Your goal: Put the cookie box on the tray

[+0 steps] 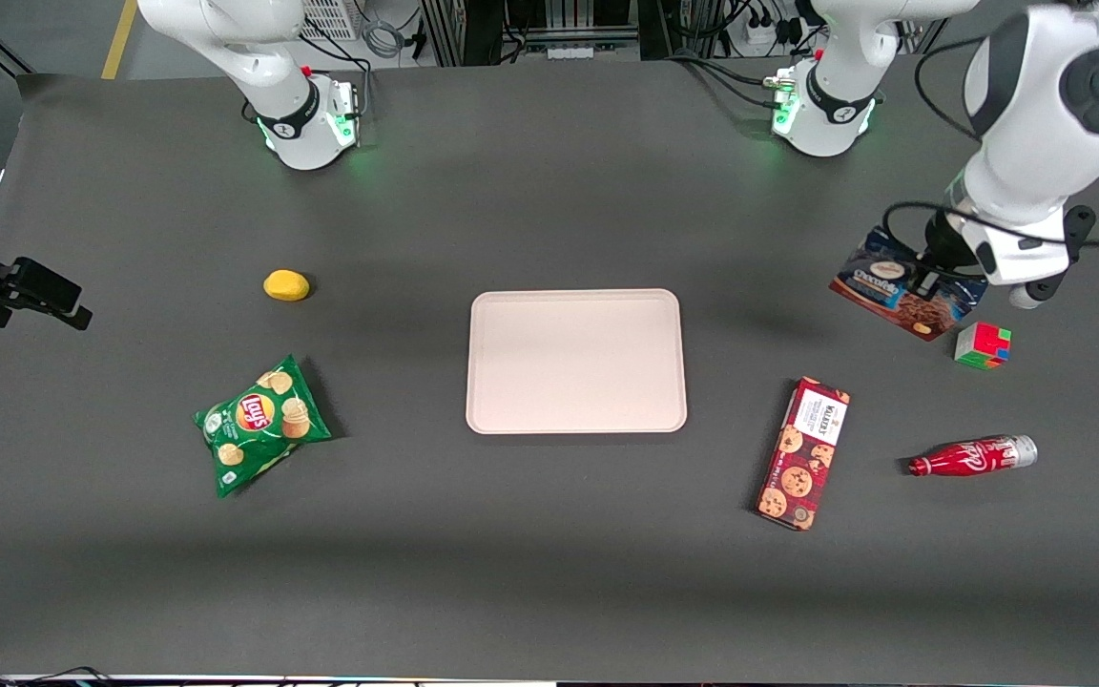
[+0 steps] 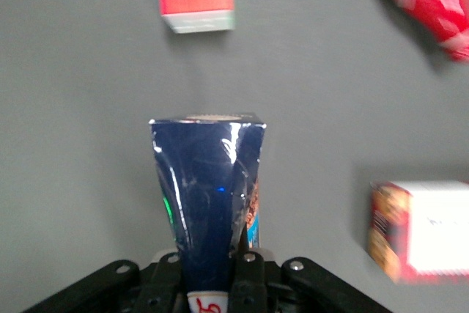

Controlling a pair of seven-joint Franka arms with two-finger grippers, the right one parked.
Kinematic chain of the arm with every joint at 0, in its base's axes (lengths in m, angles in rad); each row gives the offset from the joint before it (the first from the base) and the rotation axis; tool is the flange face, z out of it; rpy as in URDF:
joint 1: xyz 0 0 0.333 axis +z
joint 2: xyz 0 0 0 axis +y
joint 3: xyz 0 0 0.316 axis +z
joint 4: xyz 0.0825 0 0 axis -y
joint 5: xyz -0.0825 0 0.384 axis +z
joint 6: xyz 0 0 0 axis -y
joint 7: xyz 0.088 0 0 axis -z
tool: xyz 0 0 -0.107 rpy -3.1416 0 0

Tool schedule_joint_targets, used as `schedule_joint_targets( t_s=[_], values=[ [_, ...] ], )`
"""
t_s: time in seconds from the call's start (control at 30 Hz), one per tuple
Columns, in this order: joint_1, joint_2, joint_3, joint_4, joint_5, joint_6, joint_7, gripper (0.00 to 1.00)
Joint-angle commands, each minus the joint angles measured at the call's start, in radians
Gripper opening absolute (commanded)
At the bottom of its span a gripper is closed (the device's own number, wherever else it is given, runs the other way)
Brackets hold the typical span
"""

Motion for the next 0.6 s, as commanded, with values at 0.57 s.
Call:
schedule_joint_targets(
  t_s=[0.57],
  values=[
    [-0.001, 0.378, -0.337, 0.51, -0.205, -0.233, 0.391, 0.06]
  ],
)
